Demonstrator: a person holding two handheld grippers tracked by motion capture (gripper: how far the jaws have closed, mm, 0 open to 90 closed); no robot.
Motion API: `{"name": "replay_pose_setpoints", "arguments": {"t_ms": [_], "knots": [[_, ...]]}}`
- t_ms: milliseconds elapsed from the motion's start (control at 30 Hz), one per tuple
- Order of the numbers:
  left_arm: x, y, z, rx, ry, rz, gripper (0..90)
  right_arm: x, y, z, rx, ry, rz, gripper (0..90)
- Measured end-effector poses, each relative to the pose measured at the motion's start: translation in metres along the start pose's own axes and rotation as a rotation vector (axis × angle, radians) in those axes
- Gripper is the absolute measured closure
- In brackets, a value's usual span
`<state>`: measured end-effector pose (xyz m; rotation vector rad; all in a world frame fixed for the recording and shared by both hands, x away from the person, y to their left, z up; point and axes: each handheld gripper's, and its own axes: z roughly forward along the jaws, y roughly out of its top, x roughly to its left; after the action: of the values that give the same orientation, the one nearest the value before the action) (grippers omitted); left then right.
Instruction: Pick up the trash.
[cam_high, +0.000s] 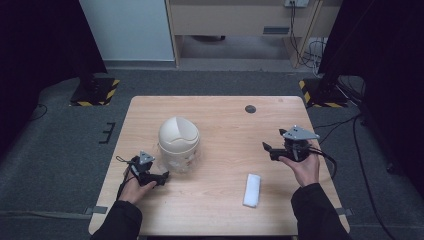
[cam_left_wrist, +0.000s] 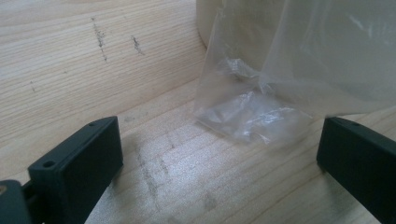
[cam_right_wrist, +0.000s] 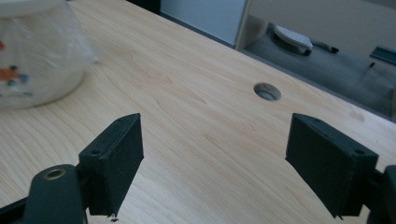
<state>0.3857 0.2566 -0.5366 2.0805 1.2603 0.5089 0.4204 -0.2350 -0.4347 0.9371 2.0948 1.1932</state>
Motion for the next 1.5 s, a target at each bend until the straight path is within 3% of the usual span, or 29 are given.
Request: {"name": "replay_pose_setpoints", "arguments": {"t_ms": [67,233,267,400,500,833,1000,1233,1267,1333,1500], "knots": [[0.0,0.0,0.0,0.0,0.0,0.0,0.0,0.003,0.013,0.001,-0.018,0.011,-0.023,18.8],[0.0,0.0,0.0,0.0,0.0,0.0,0.0,0.005,0.034,0.004,-0.065,0.017,-0.028,18.6],[0.0,0.0,0.0,0.001,0.0,0.0,0.0,0.007,0.046,0.008,-0.076,0.029,-0.037,18.5],[0.0,0.0,0.0,0.0,0.0,0.0,0.0,0.011,0.062,0.013,-0.089,0.045,-0.065,18.5],[0.0,0.0,0.0,0.0,0.0,0.0,0.0,0.02,0.083,0.019,-0.106,0.085,-0.084,18.5],[0.0,0.0,0.0,0.001,0.0,0.0,0.0,0.045,0.126,0.036,-0.155,0.168,-0.109,18.8],[0.0,0.0,0.0,0.0,0.0,0.0,0.0,0.066,0.15,0.05,-0.175,0.228,-0.13,19.1],[0.0,0.0,0.0,0.001,0.0,0.0,0.0,0.089,0.16,0.071,-0.168,0.286,-0.153,20.7],[0.0,0.0,0.0,0.0,0.0,0.0,0.0,0.096,0.159,0.08,-0.176,0.325,-0.119,21.0],[0.0,0.0,0.0,0.001,-0.001,0.0,0.0,0.101,0.156,0.087,-0.18,0.352,-0.096,22.2],[0.0,0.0,0.0,0.001,-0.001,0.0,0.0,0.118,0.144,0.107,-0.133,0.392,-0.102,23.2]]}}
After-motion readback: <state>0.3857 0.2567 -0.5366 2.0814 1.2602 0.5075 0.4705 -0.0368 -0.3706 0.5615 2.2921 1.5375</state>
